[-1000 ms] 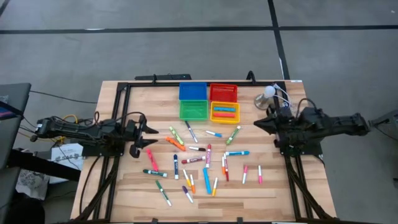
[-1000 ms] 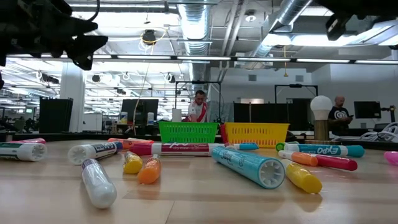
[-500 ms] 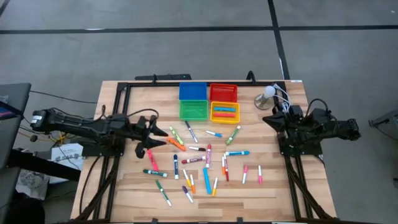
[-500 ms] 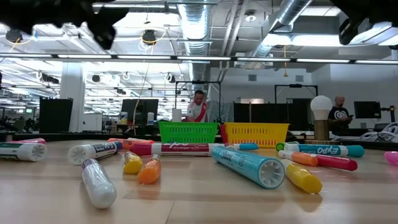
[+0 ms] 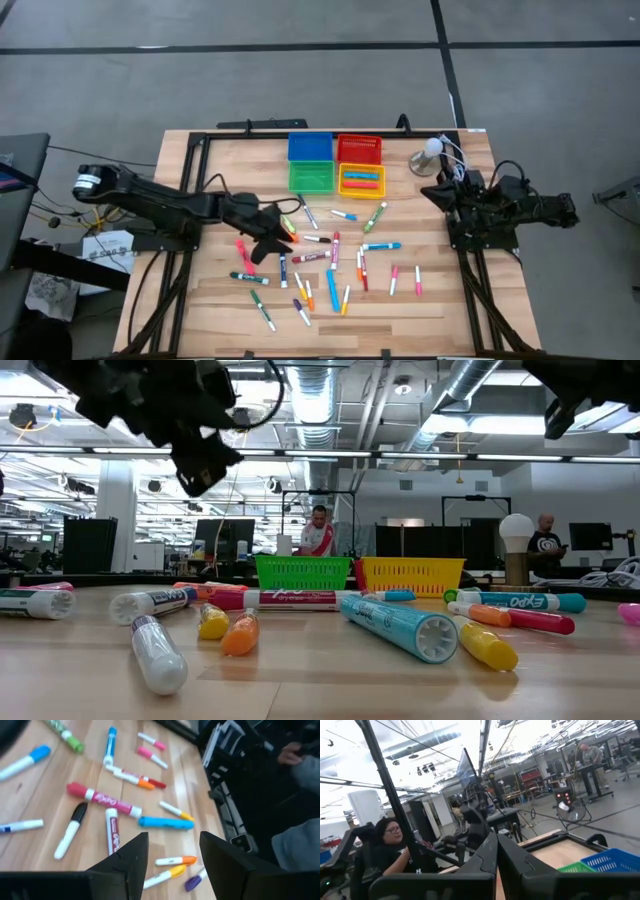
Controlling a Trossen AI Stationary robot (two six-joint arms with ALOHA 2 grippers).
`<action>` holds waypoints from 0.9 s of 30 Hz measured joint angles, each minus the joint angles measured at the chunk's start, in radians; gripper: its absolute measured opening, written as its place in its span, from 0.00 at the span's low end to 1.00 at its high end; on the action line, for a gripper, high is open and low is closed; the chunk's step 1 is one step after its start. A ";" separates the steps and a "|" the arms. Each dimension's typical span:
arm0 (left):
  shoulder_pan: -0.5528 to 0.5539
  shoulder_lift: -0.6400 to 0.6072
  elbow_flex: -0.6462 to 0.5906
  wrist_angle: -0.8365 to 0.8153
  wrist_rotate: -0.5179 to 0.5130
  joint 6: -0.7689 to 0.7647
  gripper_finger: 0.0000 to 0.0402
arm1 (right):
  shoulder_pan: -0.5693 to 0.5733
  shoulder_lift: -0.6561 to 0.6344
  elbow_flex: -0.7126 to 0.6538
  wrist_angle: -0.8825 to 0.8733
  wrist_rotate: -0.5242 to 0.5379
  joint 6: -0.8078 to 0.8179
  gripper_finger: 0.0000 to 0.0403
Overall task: Pick & Place Markers
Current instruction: Put the large pink highlighter pen into the yellow bin
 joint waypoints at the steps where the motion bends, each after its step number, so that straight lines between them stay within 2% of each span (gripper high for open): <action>1: 0.000 0.009 0.000 -0.001 0.000 -0.025 0.44 | -0.002 0.000 0.000 0.000 0.000 0.000 0.00; 8: 0.032 0.015 0.000 0.003 -0.003 -0.274 0.44 | -0.004 0.000 0.000 0.005 -0.007 0.000 0.00; 13: 0.085 0.015 0.000 -0.069 -0.004 -0.555 0.44 | -0.004 0.000 0.000 0.007 -0.007 0.000 0.00; 20: 0.079 0.000 0.000 -0.195 -0.018 -0.737 0.44 | -0.004 0.000 0.000 0.007 -0.009 0.001 0.00; 22: 0.064 -0.024 0.000 -0.252 -0.029 -0.772 0.44 | -0.004 0.000 0.000 0.007 -0.011 0.001 0.00; 27: 0.014 -0.148 0.000 -0.507 -0.135 -0.881 0.44 | -0.004 0.000 0.000 0.005 -0.011 0.002 0.00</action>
